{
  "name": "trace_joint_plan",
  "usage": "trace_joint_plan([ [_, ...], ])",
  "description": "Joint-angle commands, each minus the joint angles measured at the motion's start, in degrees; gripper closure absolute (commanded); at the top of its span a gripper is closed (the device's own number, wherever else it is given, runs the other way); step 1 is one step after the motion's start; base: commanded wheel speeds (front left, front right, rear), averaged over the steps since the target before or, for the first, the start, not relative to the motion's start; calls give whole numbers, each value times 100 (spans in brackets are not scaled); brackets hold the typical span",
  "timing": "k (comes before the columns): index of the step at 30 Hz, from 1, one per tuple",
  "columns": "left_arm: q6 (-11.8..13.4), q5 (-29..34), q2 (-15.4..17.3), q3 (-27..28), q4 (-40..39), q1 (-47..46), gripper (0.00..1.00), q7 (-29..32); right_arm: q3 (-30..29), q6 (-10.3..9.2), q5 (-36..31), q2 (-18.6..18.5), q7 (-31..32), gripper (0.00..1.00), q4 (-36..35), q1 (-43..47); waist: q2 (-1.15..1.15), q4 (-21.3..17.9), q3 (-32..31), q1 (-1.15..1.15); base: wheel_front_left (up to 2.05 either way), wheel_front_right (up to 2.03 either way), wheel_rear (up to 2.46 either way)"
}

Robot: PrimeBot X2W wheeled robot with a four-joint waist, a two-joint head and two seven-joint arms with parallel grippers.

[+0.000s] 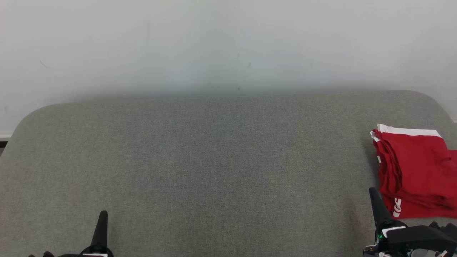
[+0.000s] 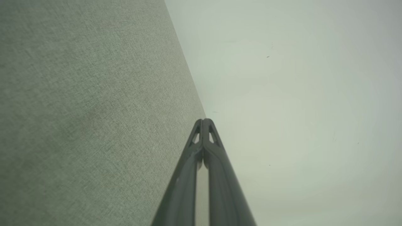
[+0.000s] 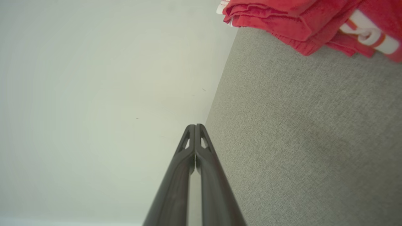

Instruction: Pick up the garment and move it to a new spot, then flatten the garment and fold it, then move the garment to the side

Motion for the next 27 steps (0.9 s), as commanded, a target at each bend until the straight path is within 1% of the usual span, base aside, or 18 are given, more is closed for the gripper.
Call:
trace_joint_plan([
  [1,-10,-173,29,21,-22,-138,100,44,-38,-8,135,19,22,100,-70,-74,0,1,6,0,0,0,0],
  [27,-13,-1285,33,60,6,-337,100,345,-209,-11,1161,106,250,100,-121,-148,0,13,91,0,0,0,0],
])
